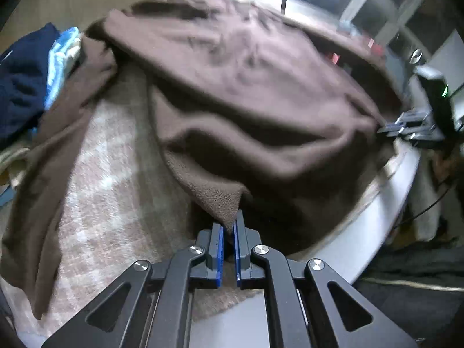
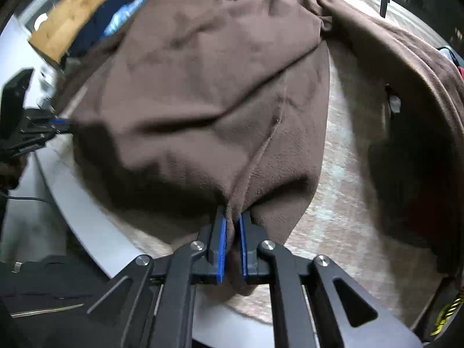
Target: Fold clothes
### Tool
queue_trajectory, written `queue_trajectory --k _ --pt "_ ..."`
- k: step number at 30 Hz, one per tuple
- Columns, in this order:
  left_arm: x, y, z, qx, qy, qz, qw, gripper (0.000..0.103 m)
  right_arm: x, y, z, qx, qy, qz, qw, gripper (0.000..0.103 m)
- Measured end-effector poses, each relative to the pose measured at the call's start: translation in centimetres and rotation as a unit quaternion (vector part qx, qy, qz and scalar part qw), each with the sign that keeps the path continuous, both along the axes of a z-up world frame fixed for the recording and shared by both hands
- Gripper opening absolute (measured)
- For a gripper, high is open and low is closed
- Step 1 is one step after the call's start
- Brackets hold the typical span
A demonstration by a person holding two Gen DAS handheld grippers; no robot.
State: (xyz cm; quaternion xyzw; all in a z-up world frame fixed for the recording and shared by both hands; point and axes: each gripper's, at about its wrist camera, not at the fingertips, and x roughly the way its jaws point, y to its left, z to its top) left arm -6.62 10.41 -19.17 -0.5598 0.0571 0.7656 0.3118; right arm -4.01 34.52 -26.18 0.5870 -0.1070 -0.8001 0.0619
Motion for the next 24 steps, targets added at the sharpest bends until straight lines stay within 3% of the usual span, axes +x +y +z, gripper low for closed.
queue_trajectory --k 4,8,9,10,12,14,16,20,23,24 --pt "-0.2 -3.1 6.0 0.02 0.043 0.021 0.9987 0.005 1.1 2.7 5.4 -0.123 0.063 -0.038 0.99 0.007" --pt "0.7 -5.8 10.3 0.017 0.075 0.035 0.9964 0.005 3.1 5.3 9.1 -0.217 0.125 -0.073 0.965 0.007" --pt "0.9 -5.9 10.2 0.016 0.072 0.027 0.9969 0.006 3.8 5.9 8.9 -0.211 0.129 -0.087 0.965 0.007" --pt "1.2 -5.8 9.6 0.016 0.064 0.016 0.9977 0.015 4.6 6.6 8.6 -0.198 0.13 -0.101 0.966 0.007" --pt "1.9 -5.8 7.8 -0.01 0.046 0.009 0.9988 0.022 5.3 6.8 5.4 -0.12 0.063 -0.124 0.983 0.01" --pt "2.6 -5.8 5.9 -0.04 0.029 0.007 0.9987 0.021 5.9 7.1 2.0 -0.036 -0.01 -0.146 0.989 0.011" --pt "2.7 -6.5 4.7 -0.032 0.009 0.024 0.9992 0.021 6.8 7.5 0.2 -0.045 -0.023 -0.152 0.987 0.011" --pt "3.3 -7.0 2.3 -0.012 -0.024 0.033 0.9991 0.032 7.4 7.8 0.3 -0.038 -0.02 -0.156 0.987 0.013" --pt "4.3 -5.5 0.8 -0.006 -0.048 0.018 0.9987 0.037 7.2 7.7 0.3 -0.031 -0.021 -0.147 0.988 0.024" --pt "4.7 -4.9 0.4 -0.004 -0.055 0.011 0.9984 0.044 7.1 7.7 0.2 -0.024 -0.024 -0.145 0.989 0.026"
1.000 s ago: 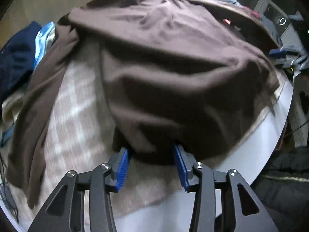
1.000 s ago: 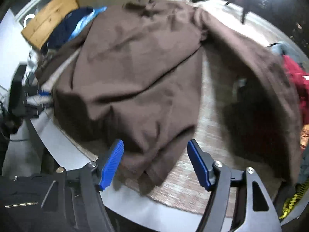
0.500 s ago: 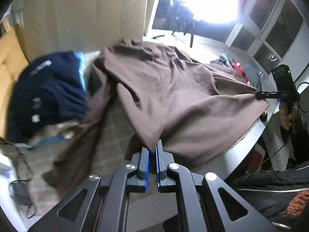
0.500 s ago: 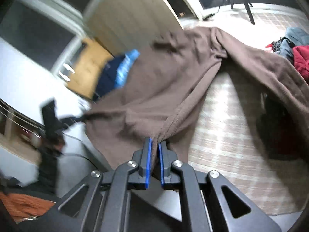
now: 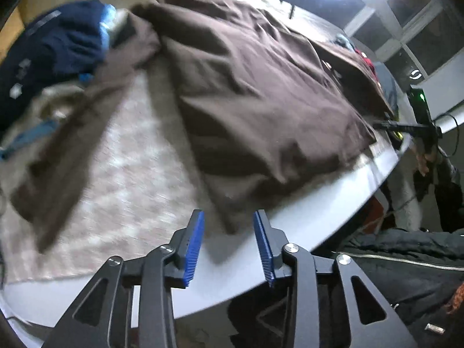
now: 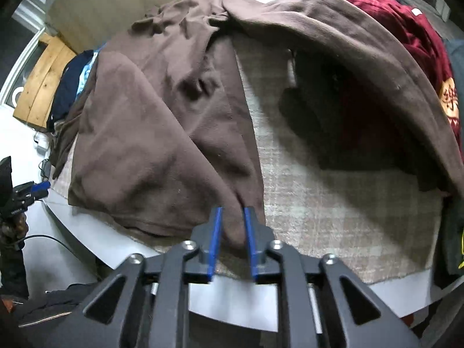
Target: Fold clothes
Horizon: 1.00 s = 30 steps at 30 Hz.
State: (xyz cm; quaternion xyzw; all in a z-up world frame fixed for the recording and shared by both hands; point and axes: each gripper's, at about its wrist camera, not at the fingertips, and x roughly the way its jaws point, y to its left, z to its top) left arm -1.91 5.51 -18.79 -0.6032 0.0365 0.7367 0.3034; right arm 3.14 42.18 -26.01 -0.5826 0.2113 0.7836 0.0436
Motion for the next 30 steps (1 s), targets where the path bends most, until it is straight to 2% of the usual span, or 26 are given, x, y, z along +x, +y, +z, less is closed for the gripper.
queue_trajectory --k 1,3,6,9,10,11,13,15,18,21,25,28,30 --pt "0.2 0.7 -0.6 -0.009 -0.001 -0.005 1.0 0.047 0.0 -0.1 -0.2 0.004 -0.004 0.003 1.0 0.026" --pt "0.1 1.3 -1.4 -0.02 -0.005 0.0 0.9998 0.047 0.0 -0.3 -0.7 0.01 -0.011 0.009 1.0 0.027" --pt "-0.9 1.5 -2.7 -0.012 -0.028 0.03 0.9991 0.047 0.0 -0.7 -1.2 0.012 -0.016 0.014 1.0 0.027" --pt "-1.5 2.1 -4.4 -0.013 -0.055 0.03 0.998 0.044 0.4 -0.6 -1.3 0.01 -0.013 0.014 1.0 0.029" --pt "-1.6 2.3 -4.7 -0.011 -0.058 0.028 0.9978 0.034 0.5 -0.4 -1.2 0.009 -0.012 0.012 1.0 0.03" --pt "-1.5 2.5 -4.8 -0.008 -0.058 0.028 0.9979 0.031 0.7 -0.2 -1.2 0.009 -0.01 0.01 1.0 0.033" --pt "-1.7 2.6 -4.9 0.015 -0.066 0.031 0.9972 0.005 1.1 0.1 -1.1 0.007 -0.006 0.008 1.0 0.036" --pt "-1.9 2.2 -4.3 0.041 -0.072 0.042 0.9956 0.005 1.4 0.4 -1.0 0.002 0.0 0.005 1.0 0.039" --pt "-1.3 -0.7 -0.3 0.068 -0.034 0.064 0.995 0.005 2.1 1.0 -0.6 -0.004 0.011 -0.006 1.0 0.039" --pt "-0.4 -4.3 2.5 0.044 0.003 0.09 0.995 0.005 3.0 1.1 0.3 0.003 0.036 -0.013 0.999 0.039" --pt "-0.3 -5.2 1.7 0.022 -0.013 0.096 0.995 0.005 1.3 0.7 1.2 0.001 0.06 0.004 0.998 0.039" --pt "-0.3 -3.2 0.6 0.015 -0.024 0.075 0.9968 0.005 -3.0 0.0 2.7 0.005 0.071 0.014 0.997 0.04" --pt "-0.2 -2.2 -0.1 0.009 -0.033 0.068 0.9971 0.005 -6.7 0.9 2.7 -0.015 0.081 0.01 0.997 0.044"
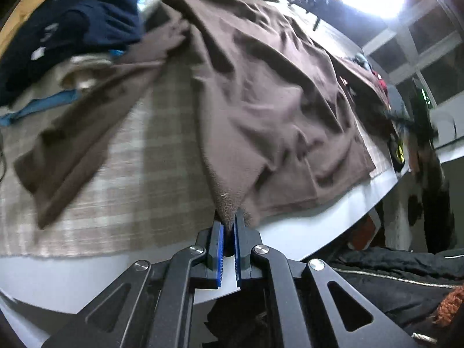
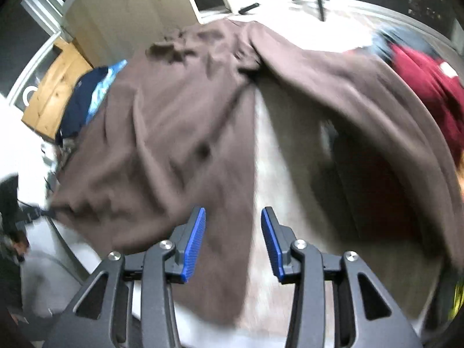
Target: Fold clothes
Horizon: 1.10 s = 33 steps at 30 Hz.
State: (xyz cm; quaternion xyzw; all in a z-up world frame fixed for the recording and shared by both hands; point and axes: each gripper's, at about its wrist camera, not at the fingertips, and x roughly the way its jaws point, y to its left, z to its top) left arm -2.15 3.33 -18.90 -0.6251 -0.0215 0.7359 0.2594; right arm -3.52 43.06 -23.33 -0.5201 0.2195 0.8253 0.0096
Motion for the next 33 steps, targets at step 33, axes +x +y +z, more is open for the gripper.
queue_trajectory --k 33 --pt "0.1 -2.1 -1.5 -0.024 -0.036 0.014 0.999 0.005 9.6 -5.0 -1.1 0.013 -0.094 0.039 0.995 0.023"
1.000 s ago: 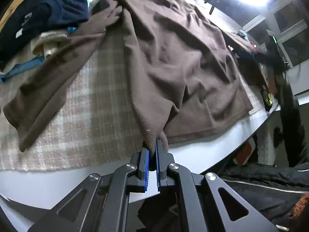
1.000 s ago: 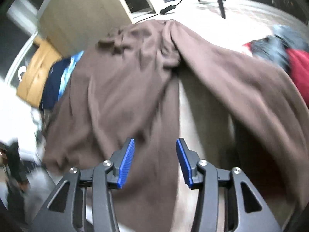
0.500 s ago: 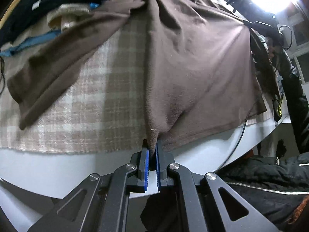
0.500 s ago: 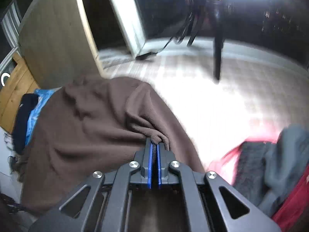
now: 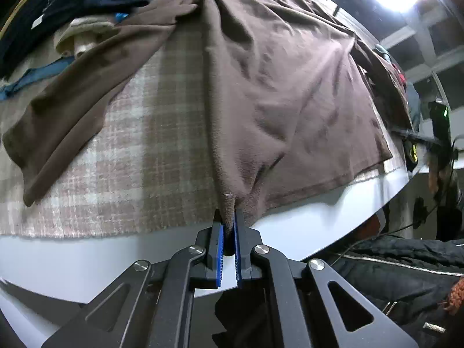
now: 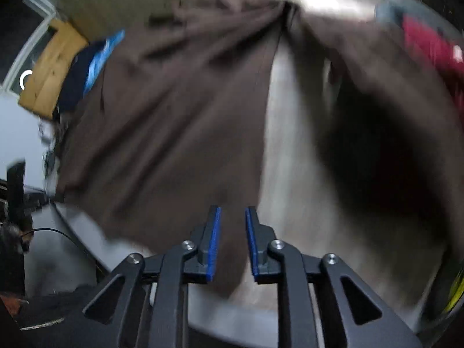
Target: Fold clothes
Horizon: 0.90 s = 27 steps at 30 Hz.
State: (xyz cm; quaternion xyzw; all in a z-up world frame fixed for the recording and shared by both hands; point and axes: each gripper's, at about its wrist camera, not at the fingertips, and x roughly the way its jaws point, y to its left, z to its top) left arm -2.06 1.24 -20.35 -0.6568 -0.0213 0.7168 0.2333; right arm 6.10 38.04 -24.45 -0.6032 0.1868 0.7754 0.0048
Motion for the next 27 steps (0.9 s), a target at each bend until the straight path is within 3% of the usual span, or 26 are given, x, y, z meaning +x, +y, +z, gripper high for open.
queue_trajectory --k 4,8,10,11,12,14,17,19,20,24,27 --pt "-0.1 0.9 -0.1 0.0 0.003 -0.015 0.9999 0.005 1.1 -2.5 -1.1 0.038 -0.015 0.01 0.999 0.032" --pt "0.3 1.8 -0.2 0.003 0.011 -0.028 0.9995 0.005 1.0 -3.2 -1.7 0.072 -0.026 0.024 0.997 0.033" --pt "0.4 1.9 -0.3 0.004 0.015 -0.032 0.9994 0.005 0.9 -3.8 -2.1 0.088 -0.029 0.041 0.995 0.02" --pt "0.4 1.8 -0.3 0.004 0.017 -0.032 0.9993 0.005 0.9 -3.8 -2.0 0.089 -0.024 0.047 0.995 0.005" --pt "0.4 1.8 -0.2 0.005 0.019 -0.031 0.9993 0.005 1.0 -3.8 -1.8 0.088 -0.018 0.052 0.995 0.005" --pt "0.7 1.6 0.2 0.007 0.025 -0.028 0.9993 0.005 1.6 -2.8 -0.6 0.058 -0.003 0.032 0.998 0.005" --pt "1.5 1.5 2.2 0.026 0.047 -0.023 0.9983 0.005 4.8 0.4 3.8 0.013 0.053 -0.034 0.998 0.004" --pt "2.0 1.8 2.5 0.033 0.051 -0.03 0.9977 0.005 8.4 3.7 6.5 -0.052 0.112 -0.108 0.986 0.004" --pt "2.2 2.0 2.4 0.035 0.052 -0.034 0.9975 0.005 9.4 4.6 6.4 -0.073 0.118 -0.131 0.982 0.001" --pt "2.0 1.9 0.4 0.028 0.029 -0.027 0.9988 0.005 9.9 6.0 1.8 -0.094 0.052 -0.16 0.981 0.001" --pt "2.0 1.7 -0.5 0.035 0.016 -0.027 0.9989 0.005 8.6 5.1 1.0 -0.08 0.038 -0.152 0.984 0.002"
